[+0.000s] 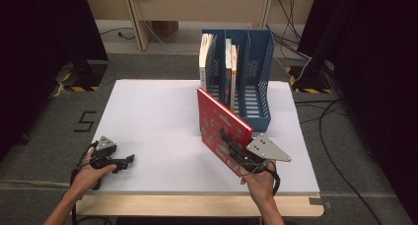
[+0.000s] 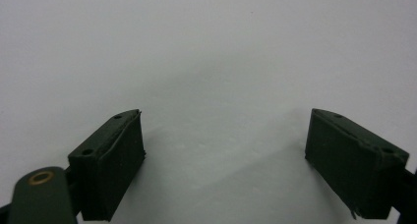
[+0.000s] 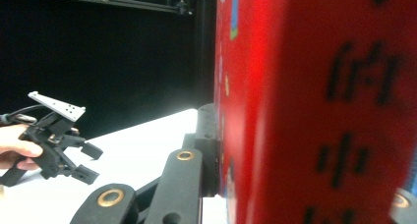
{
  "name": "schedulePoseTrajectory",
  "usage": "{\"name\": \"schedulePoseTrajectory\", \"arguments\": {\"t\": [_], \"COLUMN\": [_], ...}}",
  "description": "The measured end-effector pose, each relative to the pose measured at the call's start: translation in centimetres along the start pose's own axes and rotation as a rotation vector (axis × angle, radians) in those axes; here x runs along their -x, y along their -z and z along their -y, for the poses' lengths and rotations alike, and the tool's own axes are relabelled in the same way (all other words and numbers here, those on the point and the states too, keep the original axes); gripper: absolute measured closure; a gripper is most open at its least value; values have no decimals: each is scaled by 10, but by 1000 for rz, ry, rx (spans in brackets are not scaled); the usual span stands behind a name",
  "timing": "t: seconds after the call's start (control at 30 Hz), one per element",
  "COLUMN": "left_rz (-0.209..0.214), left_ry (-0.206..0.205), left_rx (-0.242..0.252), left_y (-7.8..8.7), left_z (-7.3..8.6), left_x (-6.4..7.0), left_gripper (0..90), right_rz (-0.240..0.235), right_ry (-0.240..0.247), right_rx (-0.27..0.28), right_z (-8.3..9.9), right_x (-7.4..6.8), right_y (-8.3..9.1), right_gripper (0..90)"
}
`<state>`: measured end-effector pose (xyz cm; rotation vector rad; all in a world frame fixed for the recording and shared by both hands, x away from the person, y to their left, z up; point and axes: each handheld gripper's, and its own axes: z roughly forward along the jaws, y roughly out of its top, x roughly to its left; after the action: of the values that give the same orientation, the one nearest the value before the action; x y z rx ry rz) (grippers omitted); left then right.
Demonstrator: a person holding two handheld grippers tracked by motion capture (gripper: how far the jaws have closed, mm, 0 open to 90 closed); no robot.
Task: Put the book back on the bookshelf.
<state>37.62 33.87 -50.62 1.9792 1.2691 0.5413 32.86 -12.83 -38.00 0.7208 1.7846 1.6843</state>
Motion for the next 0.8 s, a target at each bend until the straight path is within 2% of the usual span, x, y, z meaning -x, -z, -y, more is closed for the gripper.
{"name": "schedulePoseTrajectory", "arguments": {"t": [0.27,0.37,0.8], "left_rz": [1,1,1], "left_ry": [0,0,-3], "left_rx": [-1,0,-2], "left_y": [0,0,0], "left_z": [0,0,0], "left_x": [0,0,0], "left_gripper": [137,137,136], "right_rz": [38,53,162], "right_ry": [-32,-24,-34], "right_rx": [7,19,76], "right_z": [-9,-15,-36], "right_x": [11,14,34], "right_y": [14,20,48], "right_gripper": [793,793,793]}}
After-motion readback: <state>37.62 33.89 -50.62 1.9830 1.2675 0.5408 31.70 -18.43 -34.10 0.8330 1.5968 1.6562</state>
